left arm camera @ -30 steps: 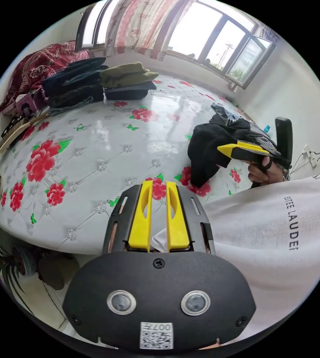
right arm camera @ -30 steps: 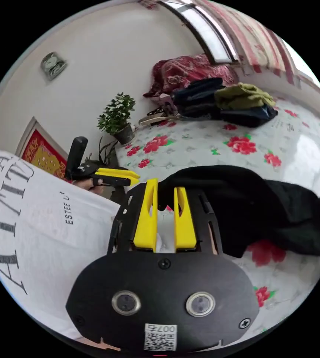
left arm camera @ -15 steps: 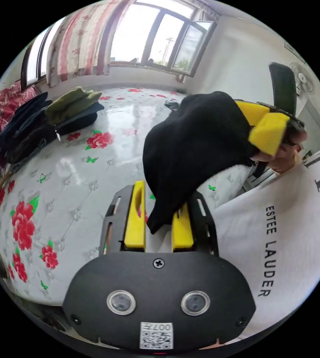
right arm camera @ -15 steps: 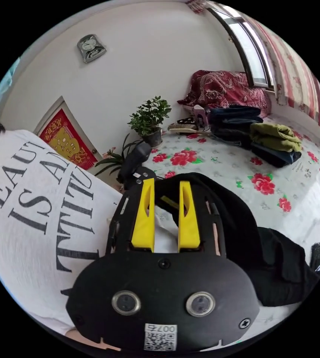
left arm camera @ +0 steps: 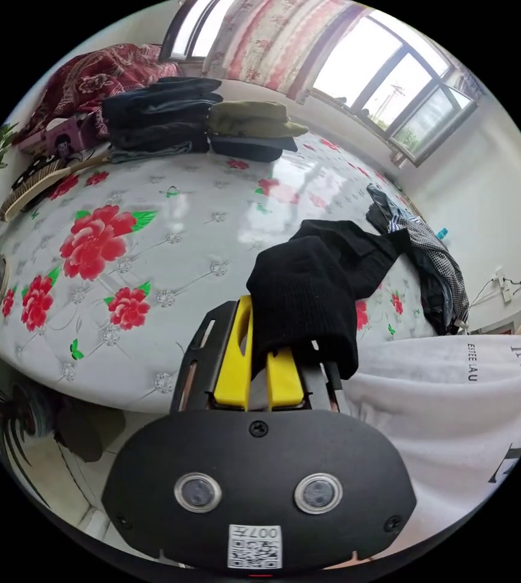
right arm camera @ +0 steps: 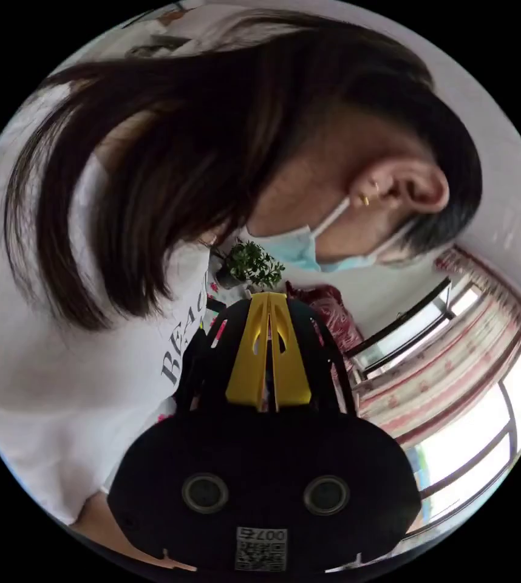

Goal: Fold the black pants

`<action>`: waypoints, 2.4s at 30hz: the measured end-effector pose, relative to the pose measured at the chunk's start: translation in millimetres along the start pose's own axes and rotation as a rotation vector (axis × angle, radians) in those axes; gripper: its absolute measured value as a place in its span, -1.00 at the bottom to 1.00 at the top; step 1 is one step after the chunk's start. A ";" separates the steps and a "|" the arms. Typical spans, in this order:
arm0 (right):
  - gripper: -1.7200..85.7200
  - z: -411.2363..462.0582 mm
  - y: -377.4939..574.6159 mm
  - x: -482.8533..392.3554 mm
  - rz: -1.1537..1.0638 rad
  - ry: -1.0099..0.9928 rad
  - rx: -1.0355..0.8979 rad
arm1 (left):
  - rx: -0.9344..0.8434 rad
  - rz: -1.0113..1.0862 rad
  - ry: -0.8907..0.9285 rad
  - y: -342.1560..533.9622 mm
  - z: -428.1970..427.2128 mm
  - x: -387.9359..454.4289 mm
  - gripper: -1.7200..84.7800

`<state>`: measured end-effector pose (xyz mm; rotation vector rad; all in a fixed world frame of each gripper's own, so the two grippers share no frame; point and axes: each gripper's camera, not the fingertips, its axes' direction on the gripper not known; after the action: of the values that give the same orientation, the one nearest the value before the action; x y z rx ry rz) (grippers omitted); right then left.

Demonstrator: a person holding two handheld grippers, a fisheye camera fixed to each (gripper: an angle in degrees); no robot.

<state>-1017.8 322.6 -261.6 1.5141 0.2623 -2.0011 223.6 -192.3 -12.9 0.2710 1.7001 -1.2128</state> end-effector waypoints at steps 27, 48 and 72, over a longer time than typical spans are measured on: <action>-0.97 36.7 -68.7 -75.0 -0.653 0.111 -0.100 | 0.017 -0.141 0.036 -19.5 -24.2 -28.0 -0.98; -0.83 57.4 -27.7 -34.8 -0.637 0.042 -0.128 | 0.004 -0.155 0.027 -17.0 -36.4 -5.4 -0.98; -0.94 46.8 149.9 98.9 0.108 0.488 -0.077 | 0.016 -0.169 0.033 -11.8 -55.5 19.6 -0.98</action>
<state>-985.4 145.8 -308.0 1.9051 0.4374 -1.4981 174.0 -159.4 -21.2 0.1607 1.7707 -1.3521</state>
